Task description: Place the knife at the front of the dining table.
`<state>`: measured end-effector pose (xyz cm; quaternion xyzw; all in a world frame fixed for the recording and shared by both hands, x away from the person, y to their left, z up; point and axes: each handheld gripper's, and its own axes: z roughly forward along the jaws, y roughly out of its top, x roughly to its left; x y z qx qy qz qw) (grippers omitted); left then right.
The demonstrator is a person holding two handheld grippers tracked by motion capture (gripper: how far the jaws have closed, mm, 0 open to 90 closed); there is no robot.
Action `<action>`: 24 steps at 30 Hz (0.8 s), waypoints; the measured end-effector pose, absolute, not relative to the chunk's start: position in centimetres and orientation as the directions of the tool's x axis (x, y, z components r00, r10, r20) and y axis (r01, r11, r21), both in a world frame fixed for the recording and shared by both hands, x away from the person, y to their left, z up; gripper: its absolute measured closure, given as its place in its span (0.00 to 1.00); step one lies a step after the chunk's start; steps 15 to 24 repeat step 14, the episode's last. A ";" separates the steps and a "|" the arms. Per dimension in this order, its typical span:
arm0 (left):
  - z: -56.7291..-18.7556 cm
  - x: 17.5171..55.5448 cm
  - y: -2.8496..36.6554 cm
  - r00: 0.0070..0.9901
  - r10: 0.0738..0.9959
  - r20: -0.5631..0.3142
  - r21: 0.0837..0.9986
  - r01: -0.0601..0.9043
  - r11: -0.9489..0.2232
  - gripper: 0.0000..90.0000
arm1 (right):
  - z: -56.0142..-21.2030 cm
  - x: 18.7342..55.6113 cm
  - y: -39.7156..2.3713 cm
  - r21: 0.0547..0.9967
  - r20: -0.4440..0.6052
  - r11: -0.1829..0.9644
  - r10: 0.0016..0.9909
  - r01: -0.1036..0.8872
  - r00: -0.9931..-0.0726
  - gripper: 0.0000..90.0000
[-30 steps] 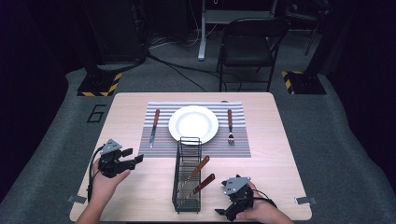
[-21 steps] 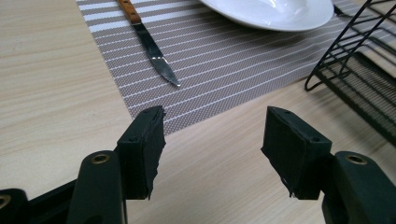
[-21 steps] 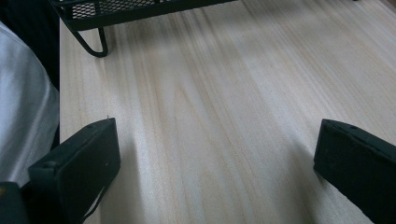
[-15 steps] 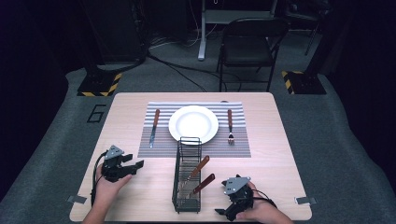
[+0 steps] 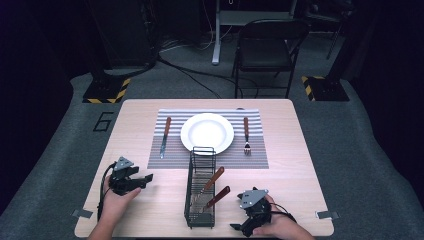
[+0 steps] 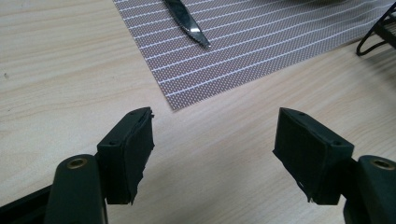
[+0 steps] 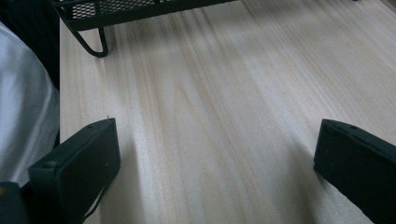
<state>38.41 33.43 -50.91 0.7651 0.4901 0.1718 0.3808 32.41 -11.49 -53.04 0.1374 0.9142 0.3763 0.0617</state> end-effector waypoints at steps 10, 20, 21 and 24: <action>-51.4 38.5 33.4 0.468 0.880 -0.079 0.725 0.633 -0.272 0.31 | -53.0 32.4 -11.5 0.706 -0.001 0.676 0.297 0.210 -0.955 0.00; -51.4 38.6 33.6 0.455 0.888 -0.063 0.727 0.631 -0.272 0.30 | -53.0 32.4 -11.5 0.707 0.002 0.674 0.301 0.214 -0.954 0.00; -51.4 38.6 33.6 0.455 0.888 -0.063 0.727 0.631 -0.272 0.30 | -53.0 32.4 -11.5 0.707 0.002 0.674 0.301 0.214 -0.954 0.00; -51.4 38.6 33.6 0.455 0.888 -0.063 0.727 0.631 -0.272 0.30 | -53.0 32.4 -11.5 0.707 0.002 0.674 0.301 0.214 -0.954 0.00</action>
